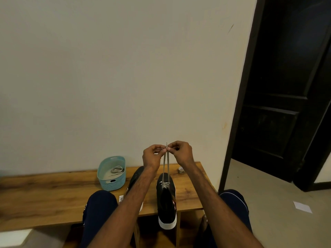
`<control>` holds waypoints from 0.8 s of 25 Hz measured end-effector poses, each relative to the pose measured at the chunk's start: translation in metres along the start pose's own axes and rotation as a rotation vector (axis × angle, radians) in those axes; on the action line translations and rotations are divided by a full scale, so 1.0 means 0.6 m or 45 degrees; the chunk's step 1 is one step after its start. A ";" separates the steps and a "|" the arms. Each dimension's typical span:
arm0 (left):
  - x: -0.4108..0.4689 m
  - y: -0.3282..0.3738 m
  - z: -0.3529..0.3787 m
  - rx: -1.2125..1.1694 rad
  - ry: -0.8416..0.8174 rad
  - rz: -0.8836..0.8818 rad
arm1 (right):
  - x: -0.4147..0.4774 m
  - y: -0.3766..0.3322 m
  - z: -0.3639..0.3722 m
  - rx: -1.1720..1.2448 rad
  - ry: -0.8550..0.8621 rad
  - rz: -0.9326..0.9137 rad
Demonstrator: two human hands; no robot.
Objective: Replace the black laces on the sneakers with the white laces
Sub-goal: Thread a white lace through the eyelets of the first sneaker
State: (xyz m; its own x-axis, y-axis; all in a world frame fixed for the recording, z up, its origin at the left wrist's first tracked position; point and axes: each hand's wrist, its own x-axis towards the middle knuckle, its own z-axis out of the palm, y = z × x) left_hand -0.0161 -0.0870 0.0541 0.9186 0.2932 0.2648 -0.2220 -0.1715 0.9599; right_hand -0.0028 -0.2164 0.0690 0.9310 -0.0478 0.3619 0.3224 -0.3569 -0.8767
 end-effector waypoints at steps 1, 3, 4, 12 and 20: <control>0.001 0.000 0.000 -0.009 0.008 -0.017 | 0.000 0.000 0.000 0.004 0.003 0.005; 0.003 0.001 -0.002 -0.018 0.021 -0.045 | 0.001 0.000 0.002 0.006 0.003 0.006; 0.004 0.002 -0.002 -0.008 0.019 -0.040 | 0.001 0.000 0.003 -0.005 -0.002 -0.001; 0.025 0.009 -0.024 0.183 -0.137 0.121 | 0.010 0.004 -0.009 -0.074 -0.246 -0.042; 0.028 0.001 -0.024 0.392 -0.171 0.190 | 0.012 0.002 -0.002 -0.035 -0.164 0.059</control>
State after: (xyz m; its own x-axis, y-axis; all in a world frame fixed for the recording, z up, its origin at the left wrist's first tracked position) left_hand -0.0054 -0.0688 0.0605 0.9229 0.1211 0.3655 -0.2666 -0.4840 0.8335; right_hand 0.0040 -0.2182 0.0710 0.9597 0.0547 0.2757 0.2752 -0.3829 -0.8818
